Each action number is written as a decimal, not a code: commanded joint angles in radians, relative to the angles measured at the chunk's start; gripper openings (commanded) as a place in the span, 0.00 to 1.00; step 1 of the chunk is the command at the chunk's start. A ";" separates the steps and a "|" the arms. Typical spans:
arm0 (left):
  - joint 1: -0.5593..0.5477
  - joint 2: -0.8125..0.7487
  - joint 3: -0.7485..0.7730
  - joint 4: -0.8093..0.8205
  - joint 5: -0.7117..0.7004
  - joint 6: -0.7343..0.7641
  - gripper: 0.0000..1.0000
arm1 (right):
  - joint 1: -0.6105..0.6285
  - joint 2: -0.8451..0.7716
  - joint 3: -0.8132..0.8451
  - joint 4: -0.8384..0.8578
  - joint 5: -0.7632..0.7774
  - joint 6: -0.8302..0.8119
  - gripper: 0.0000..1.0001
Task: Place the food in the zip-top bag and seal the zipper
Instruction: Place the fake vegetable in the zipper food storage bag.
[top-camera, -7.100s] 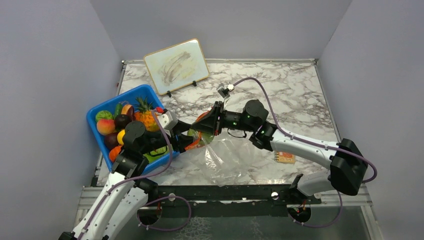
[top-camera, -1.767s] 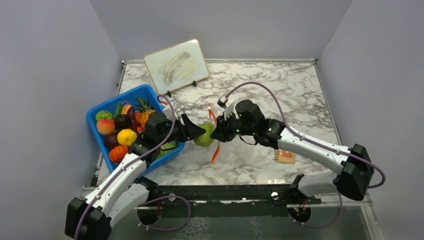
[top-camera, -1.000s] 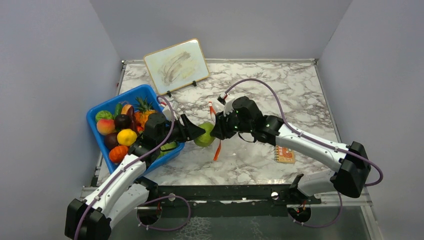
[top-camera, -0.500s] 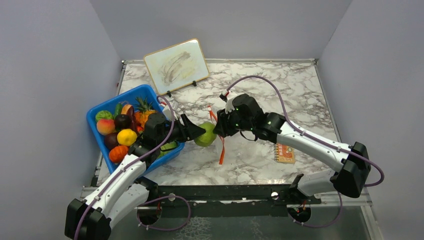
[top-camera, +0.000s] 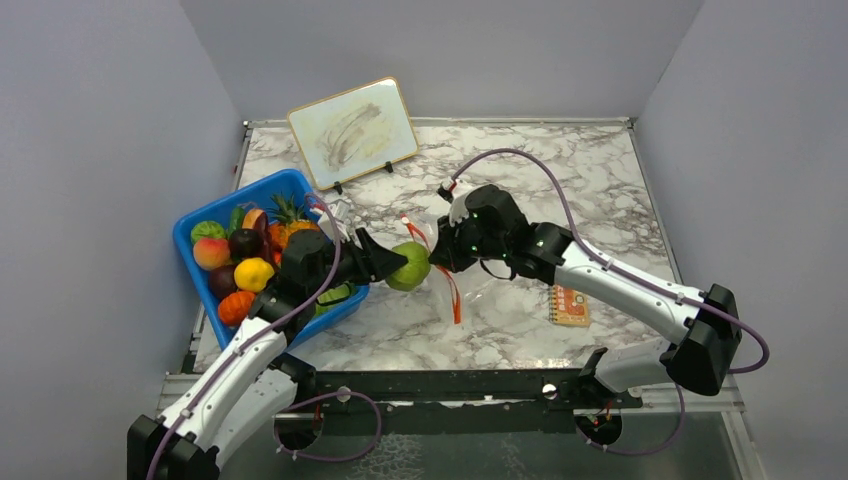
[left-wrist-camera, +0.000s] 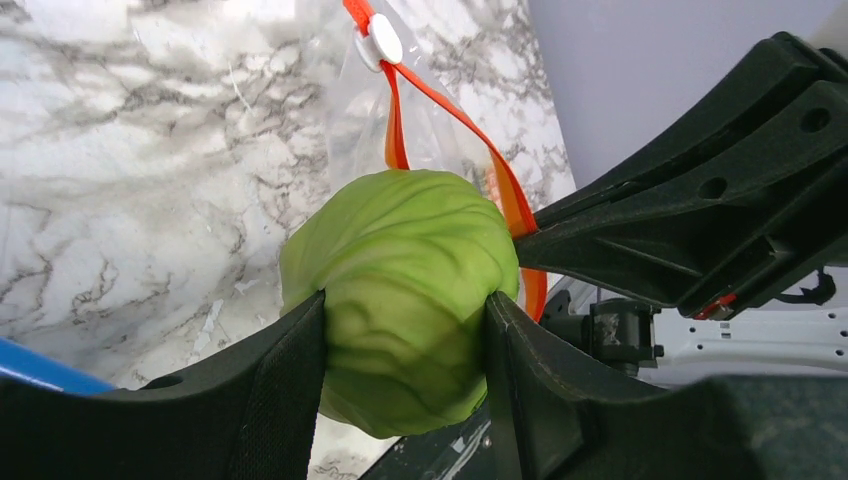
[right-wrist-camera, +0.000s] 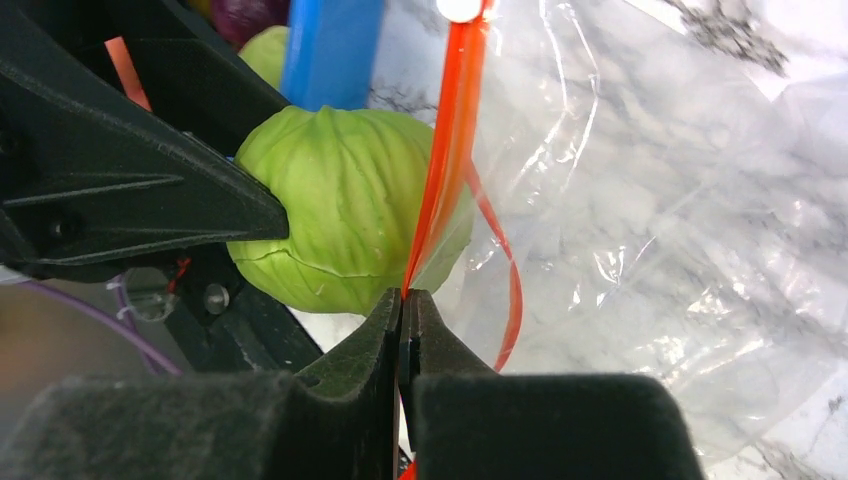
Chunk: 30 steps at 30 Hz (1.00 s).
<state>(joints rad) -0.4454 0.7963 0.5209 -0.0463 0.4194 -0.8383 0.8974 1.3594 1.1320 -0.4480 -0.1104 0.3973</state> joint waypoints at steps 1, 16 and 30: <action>-0.001 -0.122 0.084 -0.024 -0.094 0.047 0.00 | 0.001 -0.024 0.079 0.059 -0.127 -0.053 0.01; 0.000 -0.119 0.117 -0.033 -0.001 0.074 0.00 | 0.002 -0.005 0.126 0.201 -0.364 -0.069 0.01; -0.001 -0.260 -0.043 0.254 0.235 0.277 0.00 | 0.002 0.060 0.102 0.419 -0.471 0.059 0.01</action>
<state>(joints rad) -0.4400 0.6178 0.5377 0.0017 0.4915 -0.6422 0.8909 1.4036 1.2255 -0.1555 -0.5602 0.3950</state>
